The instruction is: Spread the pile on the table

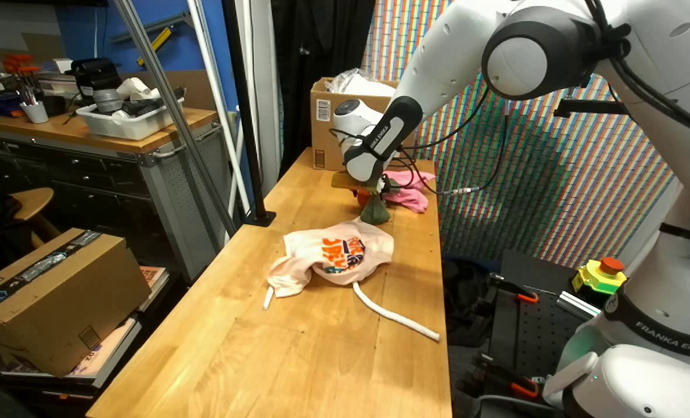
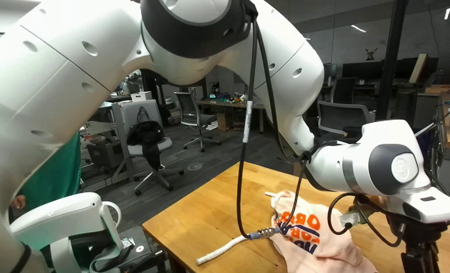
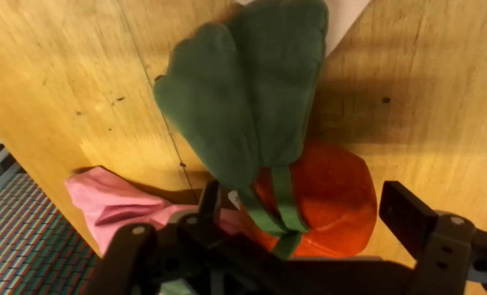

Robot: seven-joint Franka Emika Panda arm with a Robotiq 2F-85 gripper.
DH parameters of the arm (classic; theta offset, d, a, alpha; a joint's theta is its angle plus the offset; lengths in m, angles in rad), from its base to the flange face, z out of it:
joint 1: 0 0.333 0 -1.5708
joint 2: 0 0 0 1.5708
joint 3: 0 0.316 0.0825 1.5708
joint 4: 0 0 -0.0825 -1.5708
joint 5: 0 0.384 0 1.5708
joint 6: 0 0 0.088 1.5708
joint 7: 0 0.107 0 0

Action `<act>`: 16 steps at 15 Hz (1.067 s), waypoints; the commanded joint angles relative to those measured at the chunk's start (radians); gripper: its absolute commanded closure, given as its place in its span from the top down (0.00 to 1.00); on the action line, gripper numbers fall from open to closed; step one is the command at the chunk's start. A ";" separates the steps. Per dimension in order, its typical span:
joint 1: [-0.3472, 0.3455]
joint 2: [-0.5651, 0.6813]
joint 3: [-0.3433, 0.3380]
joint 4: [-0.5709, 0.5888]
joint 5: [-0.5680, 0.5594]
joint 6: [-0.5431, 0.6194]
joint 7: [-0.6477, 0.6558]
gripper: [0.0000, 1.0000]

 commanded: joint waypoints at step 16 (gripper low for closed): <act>-0.044 0.107 -0.001 0.115 0.008 0.000 -0.007 0.43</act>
